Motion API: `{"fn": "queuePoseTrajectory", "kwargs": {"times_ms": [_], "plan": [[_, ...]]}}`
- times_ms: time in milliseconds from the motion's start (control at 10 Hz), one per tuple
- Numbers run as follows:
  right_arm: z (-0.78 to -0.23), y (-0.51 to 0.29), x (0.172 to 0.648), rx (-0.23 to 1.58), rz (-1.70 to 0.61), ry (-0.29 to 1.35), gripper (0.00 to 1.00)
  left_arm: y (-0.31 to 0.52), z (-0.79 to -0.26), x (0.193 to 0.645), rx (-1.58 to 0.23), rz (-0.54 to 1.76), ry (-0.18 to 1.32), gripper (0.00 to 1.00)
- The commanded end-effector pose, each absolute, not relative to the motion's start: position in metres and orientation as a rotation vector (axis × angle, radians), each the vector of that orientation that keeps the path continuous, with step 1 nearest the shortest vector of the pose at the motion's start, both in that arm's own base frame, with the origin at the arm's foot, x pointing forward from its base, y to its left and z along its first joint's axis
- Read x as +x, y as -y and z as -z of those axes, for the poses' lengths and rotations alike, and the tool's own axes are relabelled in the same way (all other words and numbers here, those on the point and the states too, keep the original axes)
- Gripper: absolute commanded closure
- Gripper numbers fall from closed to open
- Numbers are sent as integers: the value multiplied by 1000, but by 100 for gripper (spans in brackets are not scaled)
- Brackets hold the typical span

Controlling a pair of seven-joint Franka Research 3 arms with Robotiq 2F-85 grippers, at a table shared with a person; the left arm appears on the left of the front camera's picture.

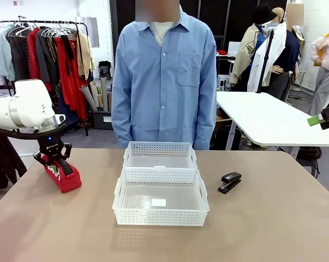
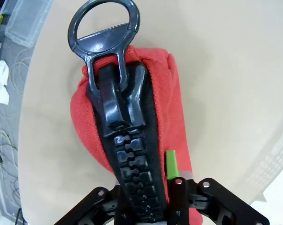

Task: Distribute items into two baskets.
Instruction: Pick up the Pencil pouch that the person points to.

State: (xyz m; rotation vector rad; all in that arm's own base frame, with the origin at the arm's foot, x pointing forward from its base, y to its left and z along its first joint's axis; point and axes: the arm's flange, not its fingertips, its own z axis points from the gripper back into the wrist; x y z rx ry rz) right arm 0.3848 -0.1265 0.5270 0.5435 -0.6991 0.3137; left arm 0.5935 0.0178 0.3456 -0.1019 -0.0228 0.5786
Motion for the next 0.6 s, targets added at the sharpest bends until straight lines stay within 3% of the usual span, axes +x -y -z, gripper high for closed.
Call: {"fn": "queuePoseTrajectory", "kwargs": {"times_ms": [0,500], "plan": [[-527,126,386,552,-316,708,0,-20,-344,594,-124,-576,19,100],[-527,126,386,552,-316,708,0,-19,-346,594,-103,-580,23,100]]}}
